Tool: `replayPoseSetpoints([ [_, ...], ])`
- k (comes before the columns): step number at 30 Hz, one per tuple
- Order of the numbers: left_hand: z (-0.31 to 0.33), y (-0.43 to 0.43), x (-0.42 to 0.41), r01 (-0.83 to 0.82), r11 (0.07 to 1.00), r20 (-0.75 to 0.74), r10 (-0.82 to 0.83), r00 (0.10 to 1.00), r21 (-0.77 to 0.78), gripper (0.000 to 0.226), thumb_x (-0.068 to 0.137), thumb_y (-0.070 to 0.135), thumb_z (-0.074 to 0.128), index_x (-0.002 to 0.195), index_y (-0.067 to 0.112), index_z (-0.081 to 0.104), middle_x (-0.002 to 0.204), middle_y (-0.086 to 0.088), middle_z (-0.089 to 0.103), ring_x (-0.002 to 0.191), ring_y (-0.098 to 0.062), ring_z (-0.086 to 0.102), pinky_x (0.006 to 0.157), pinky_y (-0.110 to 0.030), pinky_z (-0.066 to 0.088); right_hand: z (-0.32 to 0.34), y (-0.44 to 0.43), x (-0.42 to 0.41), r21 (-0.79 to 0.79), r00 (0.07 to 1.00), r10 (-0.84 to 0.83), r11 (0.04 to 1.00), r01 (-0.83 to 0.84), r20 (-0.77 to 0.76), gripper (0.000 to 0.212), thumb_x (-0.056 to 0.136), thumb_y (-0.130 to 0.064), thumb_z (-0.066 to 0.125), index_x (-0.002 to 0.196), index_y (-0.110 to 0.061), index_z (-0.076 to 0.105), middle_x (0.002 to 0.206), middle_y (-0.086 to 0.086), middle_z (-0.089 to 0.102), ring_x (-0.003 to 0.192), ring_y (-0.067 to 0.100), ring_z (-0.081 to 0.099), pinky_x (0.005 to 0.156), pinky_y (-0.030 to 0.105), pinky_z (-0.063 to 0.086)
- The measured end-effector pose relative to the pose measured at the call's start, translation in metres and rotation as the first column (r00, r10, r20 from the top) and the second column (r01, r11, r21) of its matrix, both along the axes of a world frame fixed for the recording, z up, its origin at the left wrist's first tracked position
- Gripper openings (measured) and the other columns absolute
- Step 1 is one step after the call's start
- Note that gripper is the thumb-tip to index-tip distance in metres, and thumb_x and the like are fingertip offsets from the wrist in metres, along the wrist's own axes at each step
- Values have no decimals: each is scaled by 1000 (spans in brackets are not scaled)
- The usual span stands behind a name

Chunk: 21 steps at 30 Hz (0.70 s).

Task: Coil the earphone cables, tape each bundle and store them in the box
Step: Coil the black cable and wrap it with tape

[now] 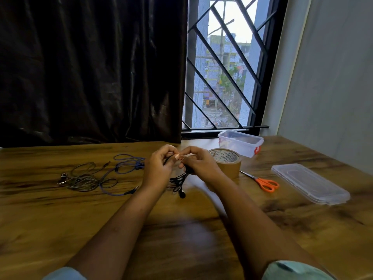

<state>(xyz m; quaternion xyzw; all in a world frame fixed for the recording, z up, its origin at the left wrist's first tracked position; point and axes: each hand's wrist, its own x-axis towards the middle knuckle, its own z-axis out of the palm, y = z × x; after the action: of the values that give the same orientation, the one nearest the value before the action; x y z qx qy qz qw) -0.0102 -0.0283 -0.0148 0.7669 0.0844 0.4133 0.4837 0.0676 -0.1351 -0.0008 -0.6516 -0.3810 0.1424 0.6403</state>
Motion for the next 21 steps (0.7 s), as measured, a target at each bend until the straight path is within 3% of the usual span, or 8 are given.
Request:
replayPoseSetpoints([
  [2,1,-2,-1,-30,999,15,30,999,22,8,87,10,63,89,18,60,76,-2,69,74,-19,67,69,-47,56,-1,0,1,-6,1000,-14,1000,14,15,8,93,-7,58,88,-12,61,72,6,61,45,-5,52,46,7,38],
  [6,1,-2,-2,-69,995,-34,67,997,-72,36,83,22,70,107,30,44,79,-4,70,71,-20,67,64,-40,55,-1,2,1,-10,996,-66,998,66,64,13,94,-9,56,84,-16,62,70,3,62,48,-5,52,48,9,38],
  [10,5,-6,-3,66,963,-82,-90,993,-262,24,85,19,68,104,15,54,89,-3,69,78,-16,66,66,-27,53,4,1,2,130,986,-144,980,154,-82,17,97,-8,50,86,-17,59,72,4,62,55,2,59,47,14,44],
  [13,5,-8,-2,227,887,-77,-280,957,-401,10,89,11,61,98,14,58,89,2,68,81,-12,65,61,-16,52,9,-1,2,233,967,-127,956,179,-219,18,98,-6,47,85,-15,56,72,4,62,56,5,61,48,18,48],
  [18,7,-8,-2,276,837,-31,-329,944,-472,10,93,9,54,94,16,62,88,-1,69,73,-8,67,57,-18,52,9,-1,0,271,945,-102,944,190,-311,16,99,-9,46,88,-15,56,76,5,64,67,11,62,55,22,51],
  [21,8,-8,-1,279,789,17,-323,946,-548,8,94,13,53,95,16,60,89,-6,68,67,-17,63,60,-31,50,10,-1,-1,268,932,-81,946,184,-354,15,100,-10,44,90,-13,55,76,4,64,69,12,63,53,22,51],
])
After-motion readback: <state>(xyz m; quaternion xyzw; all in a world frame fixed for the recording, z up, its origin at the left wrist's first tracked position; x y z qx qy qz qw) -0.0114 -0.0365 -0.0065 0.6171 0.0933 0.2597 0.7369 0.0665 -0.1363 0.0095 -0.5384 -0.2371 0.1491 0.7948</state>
